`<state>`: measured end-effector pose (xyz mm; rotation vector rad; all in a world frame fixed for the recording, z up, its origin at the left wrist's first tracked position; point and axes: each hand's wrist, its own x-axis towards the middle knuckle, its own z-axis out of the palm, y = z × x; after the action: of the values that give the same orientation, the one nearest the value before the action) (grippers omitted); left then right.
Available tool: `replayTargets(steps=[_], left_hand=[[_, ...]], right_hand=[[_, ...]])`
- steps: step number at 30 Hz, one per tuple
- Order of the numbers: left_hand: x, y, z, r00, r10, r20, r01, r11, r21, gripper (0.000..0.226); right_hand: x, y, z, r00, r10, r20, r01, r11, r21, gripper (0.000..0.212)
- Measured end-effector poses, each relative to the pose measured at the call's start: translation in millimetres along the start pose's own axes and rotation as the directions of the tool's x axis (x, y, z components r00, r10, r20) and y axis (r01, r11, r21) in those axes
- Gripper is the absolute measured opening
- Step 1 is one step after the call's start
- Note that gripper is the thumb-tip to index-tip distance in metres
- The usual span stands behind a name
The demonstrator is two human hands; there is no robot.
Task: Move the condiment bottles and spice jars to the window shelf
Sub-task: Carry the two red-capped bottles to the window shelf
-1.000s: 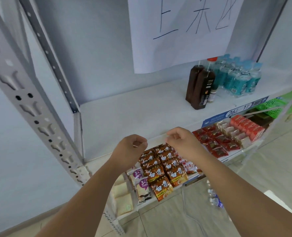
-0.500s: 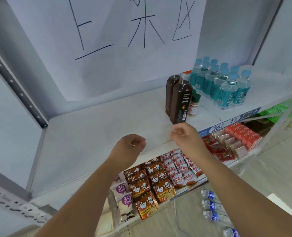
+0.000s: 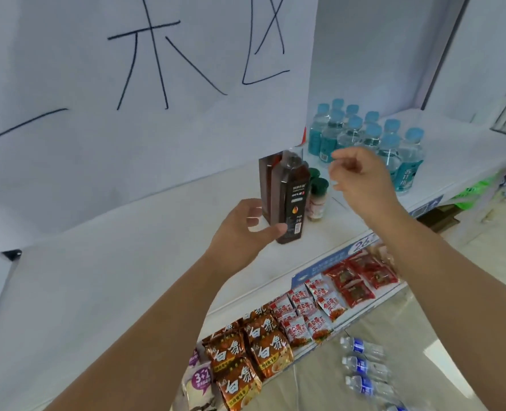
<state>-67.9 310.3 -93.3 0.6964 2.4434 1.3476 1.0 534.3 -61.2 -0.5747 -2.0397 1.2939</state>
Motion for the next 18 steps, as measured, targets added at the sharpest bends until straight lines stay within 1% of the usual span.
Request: replayTargets(steps=[3, 6, 10, 15, 18], left_hand=[[16, 10, 11, 0.999, -0.012, -0.034, 0.011, 0.999, -0.032, 0.071], [26, 15, 21, 0.995, -0.044, -0.089, 0.040, 0.998, -0.043, 0.070], [38, 16, 34, 0.984, -0.089, -0.157, 0.084, 0.996, -0.038, 0.065], [41, 16, 49, 0.963, -0.112, -0.246, 0.116, 0.993, 0.002, 0.064], [42, 17, 52, 0.959, -0.116, -0.260, 0.124, 0.992, 0.014, 0.058]], right_hand=[[33, -9, -6, 0.986, -0.057, 0.159, 0.071, 0.994, -0.088, 0.026], [57, -13, -4, 0.955, -0.091, 0.284, 0.129, 0.985, -0.119, 0.030], [83, -8, -2, 0.940, -0.096, 0.327, 0.125, 0.990, -0.068, 0.024], [100, 4, 2, 0.906, -0.103, 0.410, 0.123, 0.992, -0.022, 0.018], [105, 3, 5, 0.878, -0.118, 0.464, 0.134, 0.991, -0.001, 0.020]])
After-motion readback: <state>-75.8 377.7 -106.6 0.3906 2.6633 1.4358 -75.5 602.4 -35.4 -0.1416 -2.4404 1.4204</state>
